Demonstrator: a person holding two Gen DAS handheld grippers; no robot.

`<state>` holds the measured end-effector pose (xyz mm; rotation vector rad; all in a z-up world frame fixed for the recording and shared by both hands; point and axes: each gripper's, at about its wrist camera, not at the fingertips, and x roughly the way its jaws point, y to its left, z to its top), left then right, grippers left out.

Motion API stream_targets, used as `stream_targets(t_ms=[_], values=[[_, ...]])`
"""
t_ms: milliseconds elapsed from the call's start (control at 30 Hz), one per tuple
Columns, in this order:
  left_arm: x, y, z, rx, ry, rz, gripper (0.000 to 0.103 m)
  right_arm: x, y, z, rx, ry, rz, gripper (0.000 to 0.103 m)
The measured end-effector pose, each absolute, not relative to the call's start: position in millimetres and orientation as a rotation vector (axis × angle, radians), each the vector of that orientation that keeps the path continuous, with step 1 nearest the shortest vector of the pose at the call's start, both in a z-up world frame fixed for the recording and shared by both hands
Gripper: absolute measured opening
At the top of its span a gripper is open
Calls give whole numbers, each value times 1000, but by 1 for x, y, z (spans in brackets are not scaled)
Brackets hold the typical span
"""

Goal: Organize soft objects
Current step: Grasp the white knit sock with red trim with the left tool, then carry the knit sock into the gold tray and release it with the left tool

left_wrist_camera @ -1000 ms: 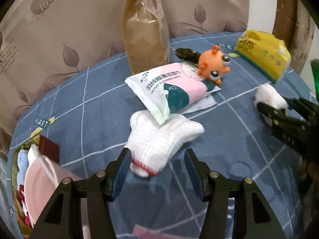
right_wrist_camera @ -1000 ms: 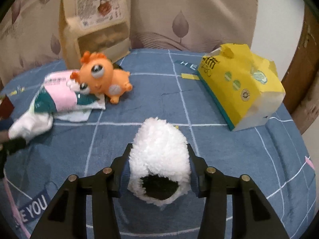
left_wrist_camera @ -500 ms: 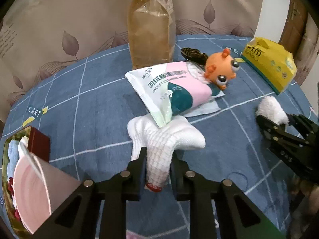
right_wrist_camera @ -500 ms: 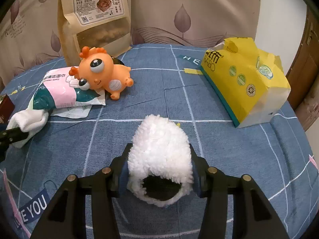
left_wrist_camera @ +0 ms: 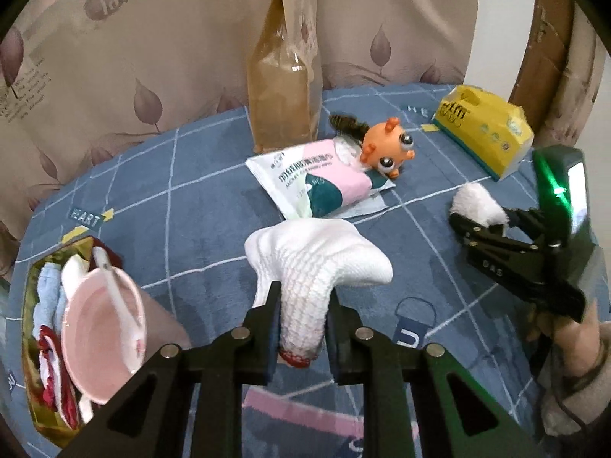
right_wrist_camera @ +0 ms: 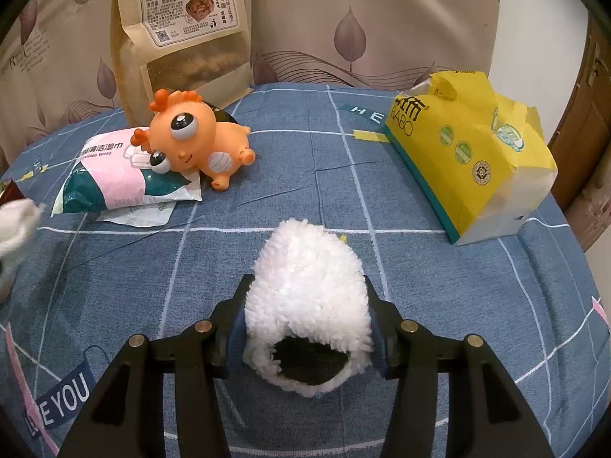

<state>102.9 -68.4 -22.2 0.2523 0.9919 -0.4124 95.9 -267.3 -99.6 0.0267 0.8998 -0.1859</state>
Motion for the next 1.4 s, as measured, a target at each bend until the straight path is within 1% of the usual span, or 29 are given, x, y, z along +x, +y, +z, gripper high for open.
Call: stream_targets(t_ms=[333, 767, 1067, 1400], values=[[90, -39, 16, 239, 926, -390, 20, 96, -267, -99, 27, 900, -186, 49], [100, 48, 45, 203, 871, -211, 20, 96, -267, -99, 29, 901, -185, 49], [122, 118, 38, 175, 903, -50, 20, 96, -267, -99, 27, 901, -186, 49], [152, 173, 16, 129, 955, 73, 20, 96, -267, -99, 28, 903, -186, 49]])
